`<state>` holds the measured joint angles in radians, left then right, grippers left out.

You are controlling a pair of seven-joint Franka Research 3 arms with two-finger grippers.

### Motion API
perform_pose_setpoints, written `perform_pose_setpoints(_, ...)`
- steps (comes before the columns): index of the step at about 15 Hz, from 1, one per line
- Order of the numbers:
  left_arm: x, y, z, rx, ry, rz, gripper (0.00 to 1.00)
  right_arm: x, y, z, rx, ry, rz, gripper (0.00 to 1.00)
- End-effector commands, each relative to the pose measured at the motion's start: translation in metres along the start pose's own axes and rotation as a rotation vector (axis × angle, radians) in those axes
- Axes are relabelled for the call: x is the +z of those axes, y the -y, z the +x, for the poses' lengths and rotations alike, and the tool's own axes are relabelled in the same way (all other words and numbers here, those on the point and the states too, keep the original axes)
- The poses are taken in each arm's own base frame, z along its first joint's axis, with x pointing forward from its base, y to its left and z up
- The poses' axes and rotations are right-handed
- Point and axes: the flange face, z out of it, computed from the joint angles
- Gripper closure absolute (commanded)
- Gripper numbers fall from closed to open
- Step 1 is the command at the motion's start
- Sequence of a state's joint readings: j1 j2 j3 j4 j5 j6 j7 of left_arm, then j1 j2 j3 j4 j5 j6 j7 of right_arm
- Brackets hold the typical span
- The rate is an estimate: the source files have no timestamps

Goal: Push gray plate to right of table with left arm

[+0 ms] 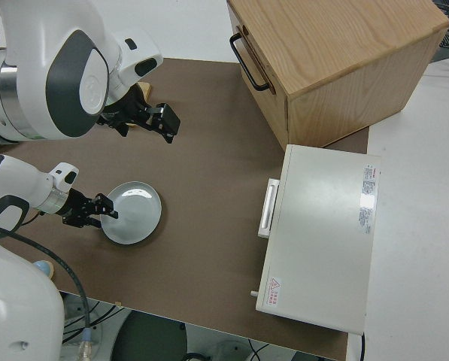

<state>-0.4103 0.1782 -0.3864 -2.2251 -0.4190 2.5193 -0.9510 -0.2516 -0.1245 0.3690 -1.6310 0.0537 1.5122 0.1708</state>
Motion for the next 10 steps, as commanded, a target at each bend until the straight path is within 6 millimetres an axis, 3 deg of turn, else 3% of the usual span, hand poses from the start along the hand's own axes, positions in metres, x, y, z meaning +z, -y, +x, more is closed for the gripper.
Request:
perform_pose_setpoints(1,-0.058,-0.01,0.029,-0.037,0.058,0.045,0.02,0.0,-0.001,-0.008,0.021,0.004,0.009,0.005)
perform_pose_setpoints(3,-0.1,-0.006,0.052,0.0,0.053,0.079,0.02,0.0,-0.001,-0.008,0.021,0.004,0.009,0.005)
perform_pose_setpoints(6,-0.138,0.007,0.083,0.055,0.05,0.124,0.01,0.0,-0.001,-0.008,0.021,0.005,0.009,0.005)
perform_pose_setpoints(10,-0.184,0.044,0.133,0.124,0.032,0.179,0.01,0.0,-0.001,-0.008,0.021,0.004,0.009,0.005)
